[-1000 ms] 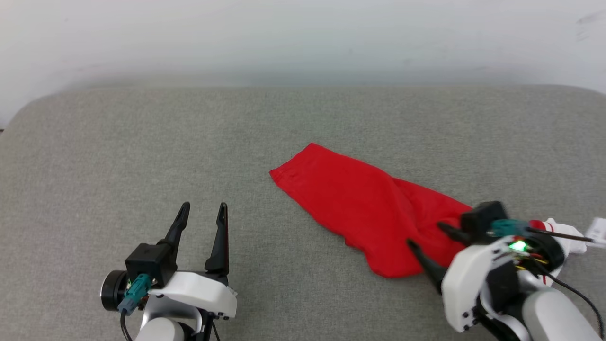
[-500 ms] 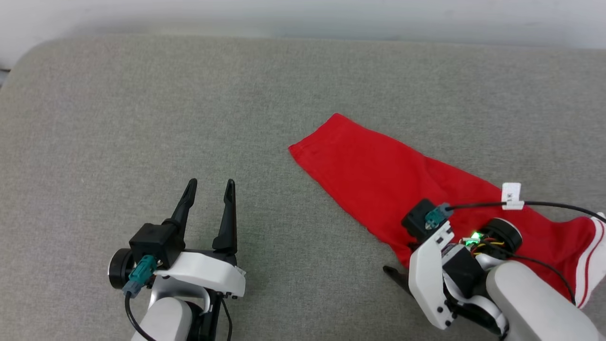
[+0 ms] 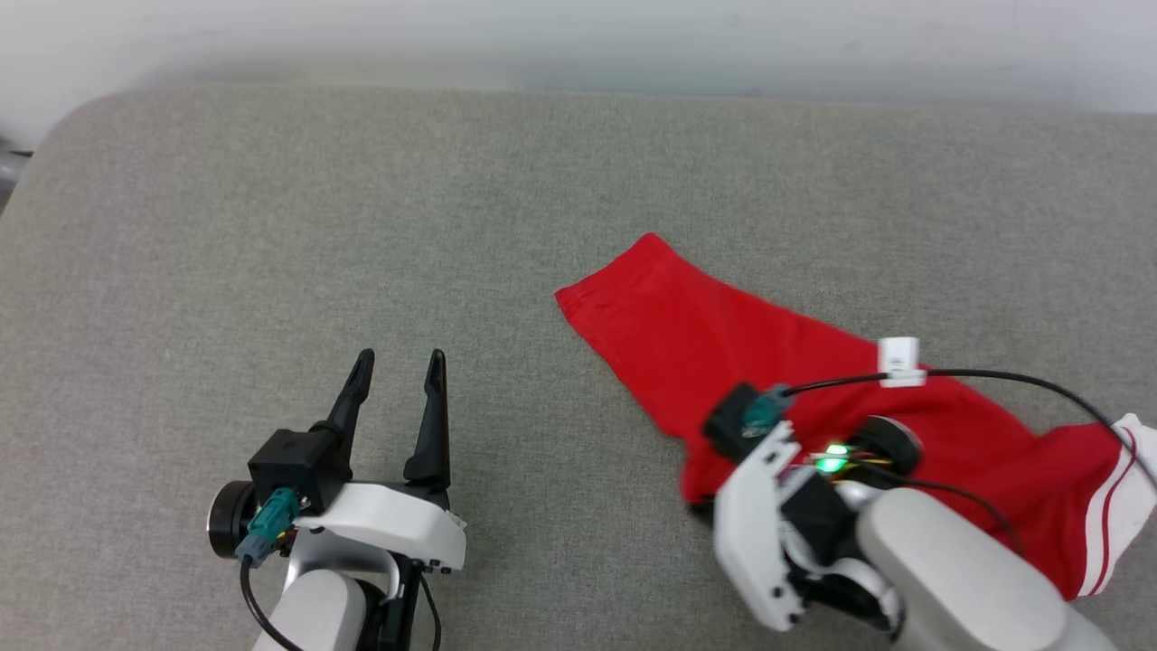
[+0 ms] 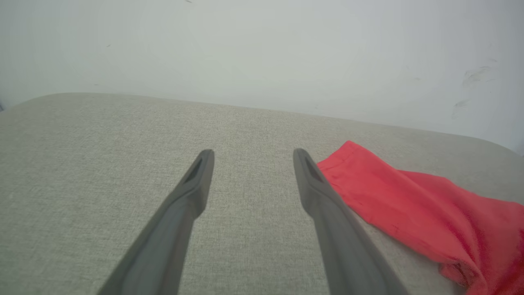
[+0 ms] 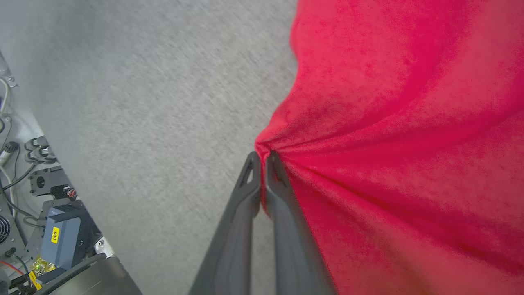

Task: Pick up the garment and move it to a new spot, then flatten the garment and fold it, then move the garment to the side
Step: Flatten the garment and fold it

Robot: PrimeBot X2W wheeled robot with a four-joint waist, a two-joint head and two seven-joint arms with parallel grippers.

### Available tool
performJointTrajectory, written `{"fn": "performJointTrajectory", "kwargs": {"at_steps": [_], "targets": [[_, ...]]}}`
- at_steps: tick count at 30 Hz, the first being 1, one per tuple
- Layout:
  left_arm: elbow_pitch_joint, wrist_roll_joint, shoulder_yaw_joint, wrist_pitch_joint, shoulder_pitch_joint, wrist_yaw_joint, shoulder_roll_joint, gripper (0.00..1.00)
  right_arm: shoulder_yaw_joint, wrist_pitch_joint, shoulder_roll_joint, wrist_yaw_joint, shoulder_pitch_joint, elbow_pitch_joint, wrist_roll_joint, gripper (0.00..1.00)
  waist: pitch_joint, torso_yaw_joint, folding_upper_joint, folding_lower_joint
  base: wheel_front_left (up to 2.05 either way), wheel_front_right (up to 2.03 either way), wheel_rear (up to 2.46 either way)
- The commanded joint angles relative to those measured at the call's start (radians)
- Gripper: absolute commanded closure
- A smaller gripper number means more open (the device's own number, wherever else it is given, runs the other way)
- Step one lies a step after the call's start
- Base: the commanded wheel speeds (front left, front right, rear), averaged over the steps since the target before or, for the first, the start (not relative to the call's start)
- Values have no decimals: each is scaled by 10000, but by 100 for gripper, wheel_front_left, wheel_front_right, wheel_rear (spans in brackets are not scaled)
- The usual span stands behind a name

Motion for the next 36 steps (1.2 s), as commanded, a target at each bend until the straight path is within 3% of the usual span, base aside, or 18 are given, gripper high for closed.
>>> {"fn": "performJointTrajectory", "kwargs": {"at_steps": [1, 9, 14, 24, 36], "targets": [[17, 31, 41, -46, 109, -13, -12, 0, 151, -150, 249, 28, -205, -171, 128, 100, -166, -64, 0, -1, 0, 0, 0], [-1, -5, 74, -39, 415, 12, 68, 0, 688, -1655, 894, 12, -1978, -2097, 519, 100, -813, -383, 0, -1, 0, 0, 0], [-108, -14, 18, -13, 452, 16, 117, 0, 130, -1965, 703, 12, -2714, -2008, 578, 100, -773, -478, 0, -1, 0, 0, 0], [-193, -15, -223, 7, -71, -101, -18, 0, -1757, -2310, 21, 12, -3599, 1266, 1028, 100, 408, -102, 0, -1, 0, 0, 0], [55, 91, -257, -46, -689, -305, -204, 0, -3825, -3707, -694, 12, -3857, 5684, 1636, 100, 1366, 374, 0, -1, 0, 0, 0]]}}
